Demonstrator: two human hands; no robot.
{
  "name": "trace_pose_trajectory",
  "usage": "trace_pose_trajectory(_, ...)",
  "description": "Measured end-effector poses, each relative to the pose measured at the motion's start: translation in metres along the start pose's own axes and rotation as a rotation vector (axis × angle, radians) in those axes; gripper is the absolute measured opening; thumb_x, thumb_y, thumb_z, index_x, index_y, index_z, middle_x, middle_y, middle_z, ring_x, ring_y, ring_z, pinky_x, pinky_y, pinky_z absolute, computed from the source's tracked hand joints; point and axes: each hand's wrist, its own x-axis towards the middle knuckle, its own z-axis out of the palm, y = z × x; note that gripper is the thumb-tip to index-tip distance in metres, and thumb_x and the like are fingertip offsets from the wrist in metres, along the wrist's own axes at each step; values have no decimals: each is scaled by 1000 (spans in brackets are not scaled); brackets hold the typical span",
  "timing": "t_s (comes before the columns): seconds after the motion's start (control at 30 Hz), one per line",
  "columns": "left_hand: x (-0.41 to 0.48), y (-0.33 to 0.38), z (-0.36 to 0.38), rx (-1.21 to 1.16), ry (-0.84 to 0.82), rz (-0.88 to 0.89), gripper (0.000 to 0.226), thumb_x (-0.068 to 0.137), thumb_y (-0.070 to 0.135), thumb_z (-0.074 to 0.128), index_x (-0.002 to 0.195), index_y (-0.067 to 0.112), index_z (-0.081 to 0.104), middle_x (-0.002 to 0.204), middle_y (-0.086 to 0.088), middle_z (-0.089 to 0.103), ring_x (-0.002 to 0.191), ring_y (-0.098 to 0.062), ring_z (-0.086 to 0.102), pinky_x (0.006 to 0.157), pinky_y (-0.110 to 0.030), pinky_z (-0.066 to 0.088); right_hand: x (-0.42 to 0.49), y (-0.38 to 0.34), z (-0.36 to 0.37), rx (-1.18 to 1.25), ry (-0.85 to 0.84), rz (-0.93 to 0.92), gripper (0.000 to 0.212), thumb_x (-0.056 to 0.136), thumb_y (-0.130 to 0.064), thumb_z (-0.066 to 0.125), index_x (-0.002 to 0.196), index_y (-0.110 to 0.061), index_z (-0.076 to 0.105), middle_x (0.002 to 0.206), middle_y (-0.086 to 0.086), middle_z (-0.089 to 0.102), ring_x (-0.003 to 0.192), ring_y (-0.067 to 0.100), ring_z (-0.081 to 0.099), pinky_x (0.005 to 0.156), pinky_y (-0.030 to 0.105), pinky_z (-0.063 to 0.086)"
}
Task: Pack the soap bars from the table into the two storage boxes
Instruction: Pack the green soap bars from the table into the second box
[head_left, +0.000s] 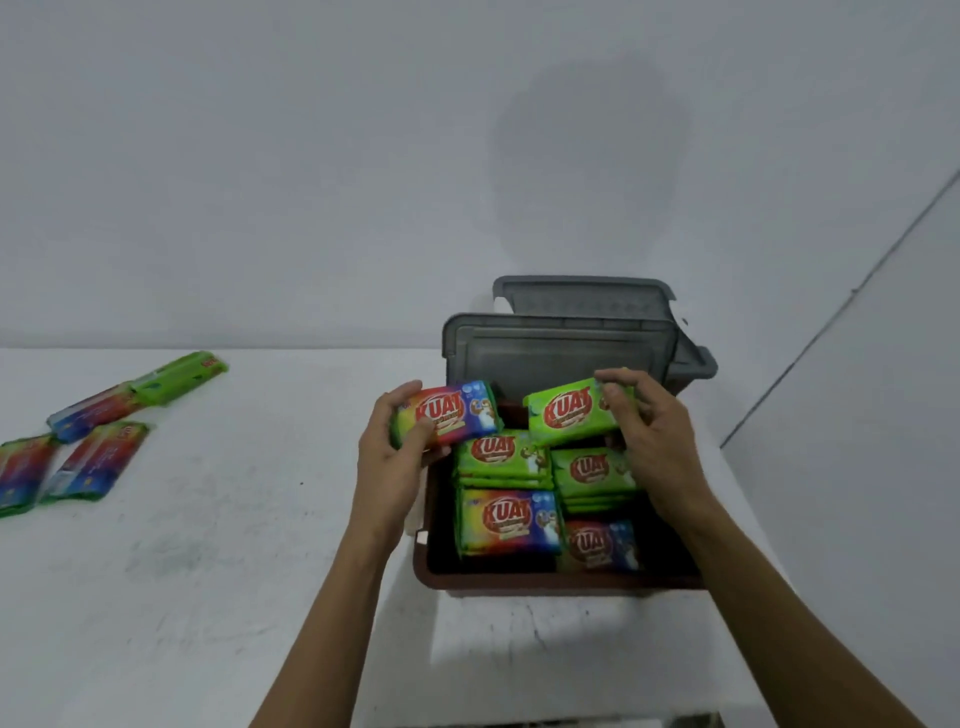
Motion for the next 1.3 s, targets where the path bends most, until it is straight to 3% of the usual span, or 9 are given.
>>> trace_pose_trajectory(0.13,-5,-7,11,141,9,65,30,97,17,55,124,30,53,113,19,57,99,1,62,72,-24,58,-3,15,-16,-20,60,54,18,101,-23,49,103,-27,66,99,7,68,81,19,70,57,31,58)
trace_pose_trajectory(0.27,-9,-15,12,221,58,114,31,97,17,54,125,31,51,112,22,57,99,3,60,73,-22,56,-7,26,-23,-70,73,101,18,102,-22,45,106,-21,63,90,5,67,49,12,61,45,24,51)
trace_pose_trajectory(0.5,-15,-10,17,331,22,160,33,97,16,54,122,35,48,99,36,55,92,16,57,65,-8,50,-4,52,-21,-249,-5,156,16,101,-22,47,110,-26,60,90,2,66,50,7,59,49,20,50)
trace_pose_trajectory(0.6,-17,-9,17,362,-10,183,33,97,15,54,123,34,48,100,30,56,91,14,58,63,-7,50,-5,54,-19,-334,-13,154,17,101,-23,47,112,-30,58,89,-3,66,56,9,62,53,19,51)
trace_pose_trajectory(0.7,-18,-9,17,380,-27,195,33,97,15,54,124,34,48,102,28,56,92,15,58,62,-6,49,-6,62,-19,-412,-61,189,24,100,-21,49,122,-28,57,107,-3,63,80,16,65,59,15,48)
trace_pose_trajectory(0.93,-19,-9,17,396,-47,202,34,97,16,54,124,36,46,103,29,54,92,16,57,62,-5,48,-8,72,-10,-702,-193,199,36,98,-13,50,133,-20,54,134,11,42,115,27,52,96,34,47)
trace_pose_trajectory(1.03,-20,-8,17,398,-54,207,34,97,17,53,124,36,46,103,28,54,92,17,57,61,-4,48,-11,73,-7,-797,-184,141,34,98,-15,49,131,-20,56,139,12,42,114,30,55,93,44,51)
trace_pose_trajectory(1.17,-21,-6,17,395,-59,211,33,97,15,53,124,34,47,103,26,55,91,17,57,62,-3,48,-18,64,-4,-1053,-119,12,32,96,-17,48,128,-18,53,146,15,34,88,31,64,75,37,54)
trace_pose_trajectory(1.3,-22,-4,18,390,-77,214,35,96,15,55,125,34,46,104,27,54,95,17,56,61,-4,47,-21,57,1,-1135,-74,-41,37,94,-12,53,131,-14,50,151,23,25,124,40,46,90,39,51)
